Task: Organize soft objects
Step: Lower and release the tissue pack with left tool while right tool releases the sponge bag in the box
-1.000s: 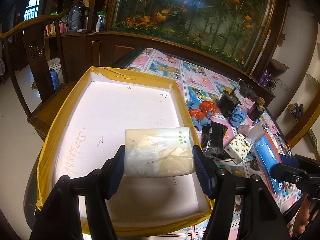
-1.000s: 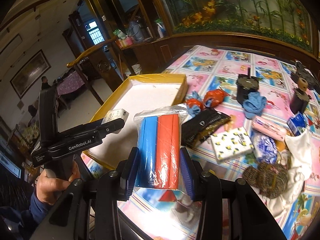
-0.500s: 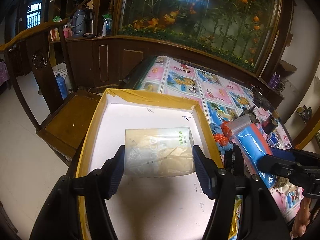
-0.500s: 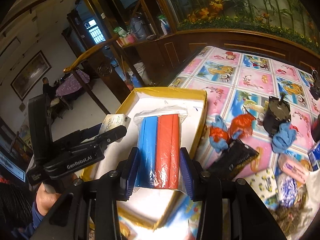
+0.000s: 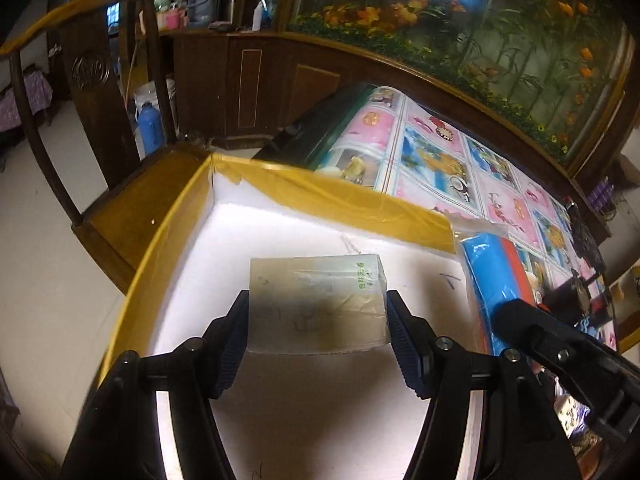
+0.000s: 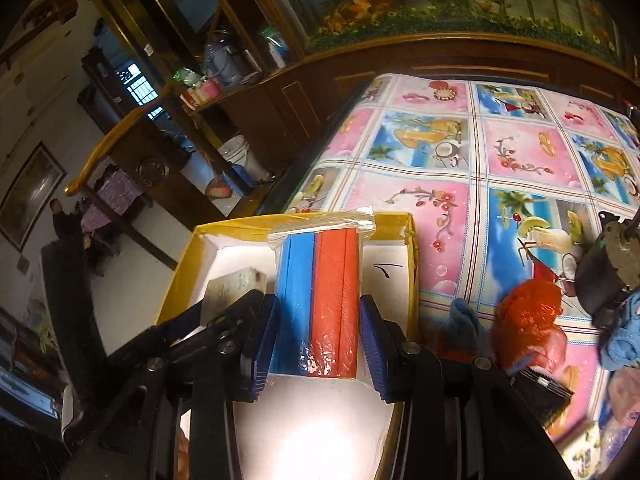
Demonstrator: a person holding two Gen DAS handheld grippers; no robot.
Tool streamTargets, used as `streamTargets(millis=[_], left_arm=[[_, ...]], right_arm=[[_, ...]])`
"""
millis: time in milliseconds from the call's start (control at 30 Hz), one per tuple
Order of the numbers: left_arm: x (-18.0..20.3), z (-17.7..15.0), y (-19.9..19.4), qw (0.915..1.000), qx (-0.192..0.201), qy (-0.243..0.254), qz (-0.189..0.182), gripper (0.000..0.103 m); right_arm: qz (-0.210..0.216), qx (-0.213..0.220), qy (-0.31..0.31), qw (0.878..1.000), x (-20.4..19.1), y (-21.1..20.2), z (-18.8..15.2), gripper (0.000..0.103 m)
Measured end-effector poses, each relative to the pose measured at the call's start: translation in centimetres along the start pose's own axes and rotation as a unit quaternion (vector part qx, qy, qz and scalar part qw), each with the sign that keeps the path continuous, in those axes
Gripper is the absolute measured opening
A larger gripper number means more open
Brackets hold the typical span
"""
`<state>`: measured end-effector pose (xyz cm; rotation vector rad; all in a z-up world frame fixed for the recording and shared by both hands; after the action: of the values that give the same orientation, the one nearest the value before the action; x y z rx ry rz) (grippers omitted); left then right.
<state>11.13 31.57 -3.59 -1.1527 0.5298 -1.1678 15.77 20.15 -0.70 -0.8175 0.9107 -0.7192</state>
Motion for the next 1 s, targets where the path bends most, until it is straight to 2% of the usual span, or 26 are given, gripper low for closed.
streamTargets(millis=[200,433,667,1000], left_arm=[[-1.4,0.0,0.5,0.9992,0.007,-0.004,0.040,0.064],[-0.9,-0.2,1.1,0.9969,0.007,0.022,0.075,0.065],[-0.8,-0.3,1.2,0.9961,0.009,0.030,0.082,0.065],[-0.8,-0.2,1.1,0.9958,0.009,0.031,0.086,0.066]], right_arm=[[-0.008,-0.020,0.009,1.000,1.4,2.5,0.4,0.044],[-0.017,-0.018,0.001,1.000,1.3,4.2,0.4,0.044],[0.001,-0.021,0.012,1.000,1.8,4.2,0.2,0.044],[-0.004,-0.024,0.009,1.000,1.7,4.3,0.1,0.045]])
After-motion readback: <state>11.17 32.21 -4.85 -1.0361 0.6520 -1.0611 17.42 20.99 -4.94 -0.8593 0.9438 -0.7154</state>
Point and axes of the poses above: each gripper's, at about its wrist camera, not at the fingertips, and y roughly the way its jaws point, x to its right, z to its top, the point moved 10 cm from there along y, roughly the way its jaws point, and after that the axes turned 15 degrees about -x, right-handed, at the moved point
